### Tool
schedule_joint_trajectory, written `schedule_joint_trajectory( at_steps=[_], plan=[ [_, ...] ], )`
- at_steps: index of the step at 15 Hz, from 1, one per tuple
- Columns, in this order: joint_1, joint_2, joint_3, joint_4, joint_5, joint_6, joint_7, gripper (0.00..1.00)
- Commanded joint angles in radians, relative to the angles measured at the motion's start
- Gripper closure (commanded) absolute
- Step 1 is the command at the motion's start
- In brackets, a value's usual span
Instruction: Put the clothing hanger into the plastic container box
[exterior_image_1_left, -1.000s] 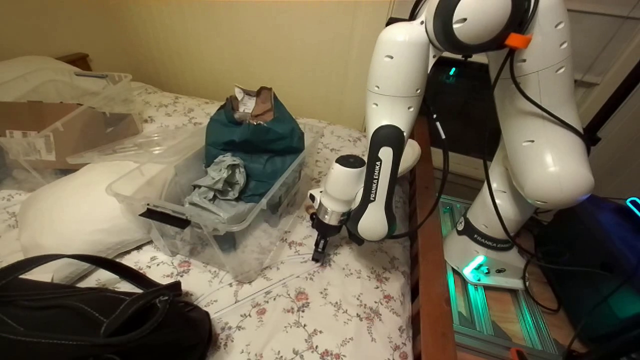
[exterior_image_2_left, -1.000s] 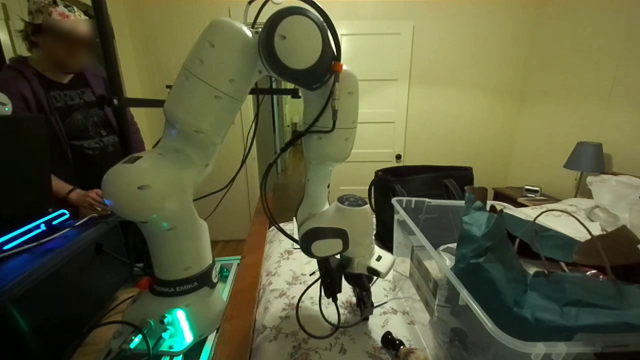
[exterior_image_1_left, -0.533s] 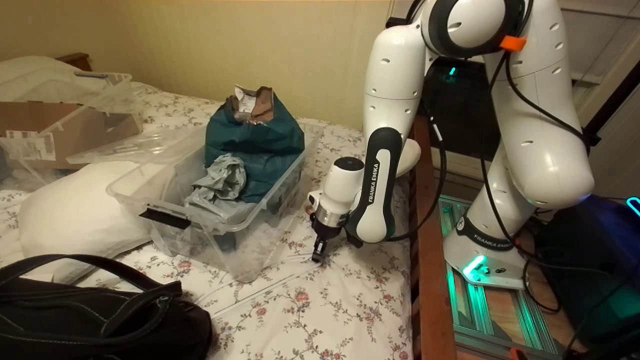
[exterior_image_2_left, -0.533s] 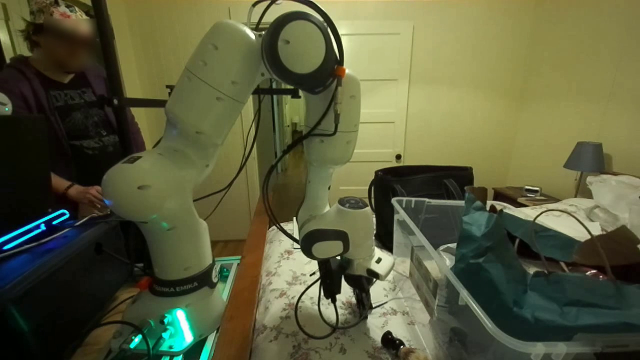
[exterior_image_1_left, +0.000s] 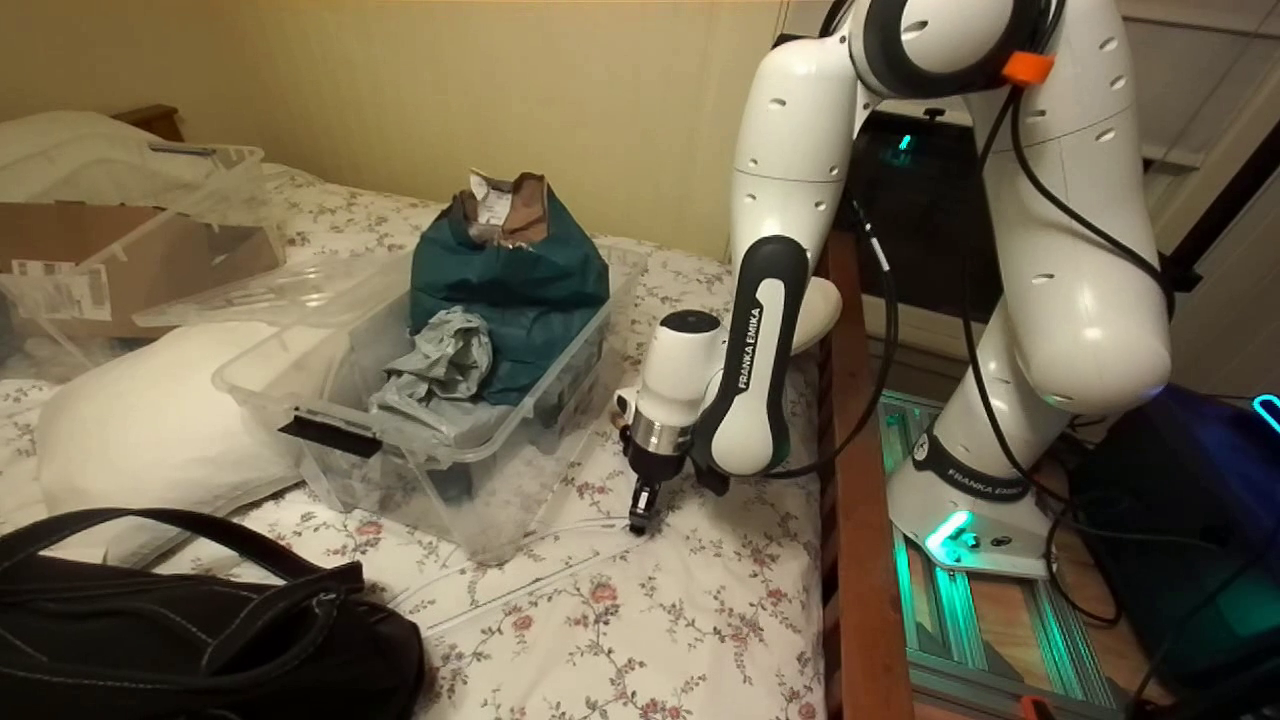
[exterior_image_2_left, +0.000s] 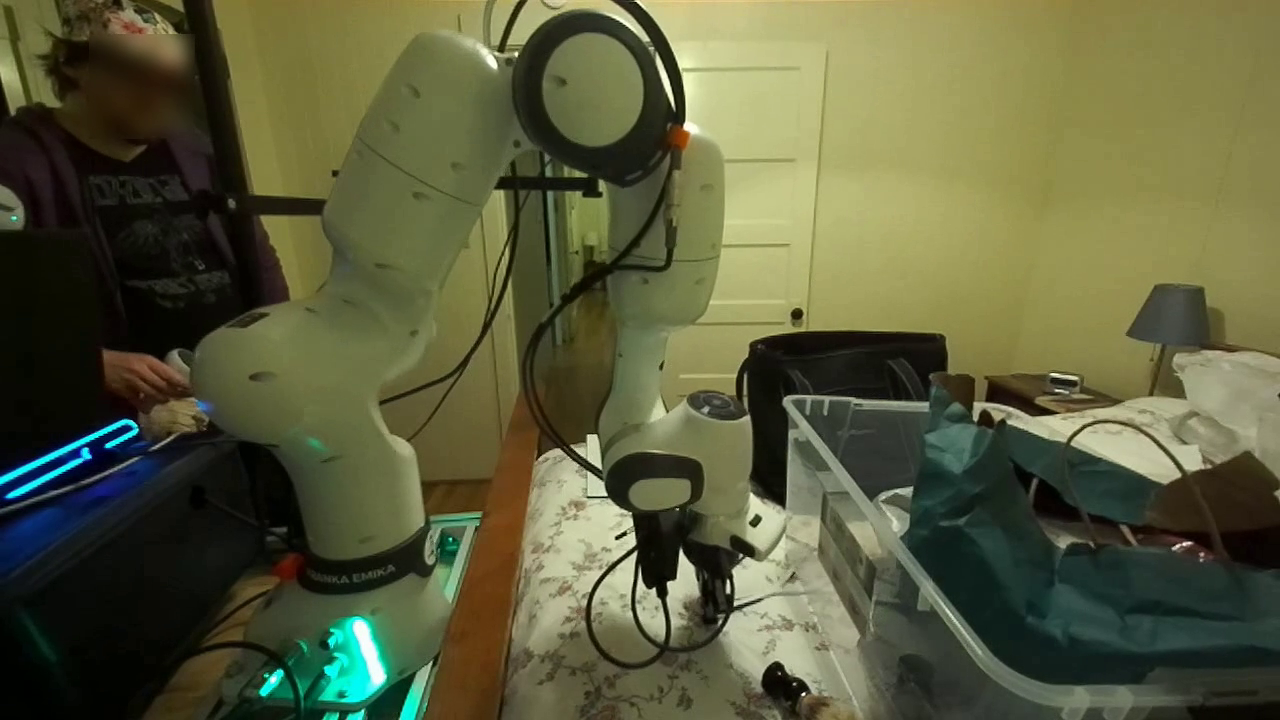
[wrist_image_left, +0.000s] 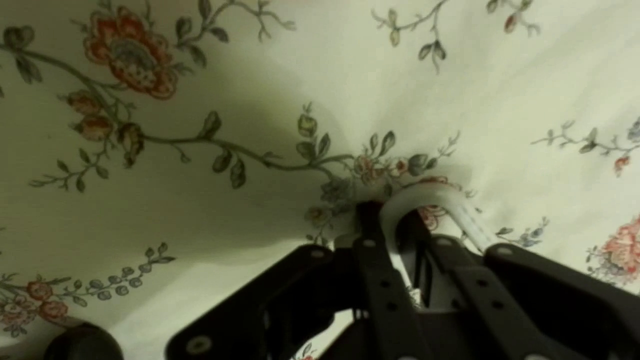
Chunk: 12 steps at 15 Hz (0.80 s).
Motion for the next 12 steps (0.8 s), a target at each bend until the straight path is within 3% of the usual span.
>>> schedule_joint_trajectory(
  at_steps=[1,10,11,12],
  plan=[
    [-0.096,-0.055,0.063,-0.063,-0.042,-0.141,-0.028,0.95],
    [-0.267,-0.189,0.126,-0.173,0.010,-0.397,-0.267,0.94],
    [-0.271,-0.214,0.118,-0.192,0.019,-0.426,-0.297,0.95],
    [-0.242,-0.177,0.070,-0.114,0.009,-0.494,-0.322,0.94]
  ],
)
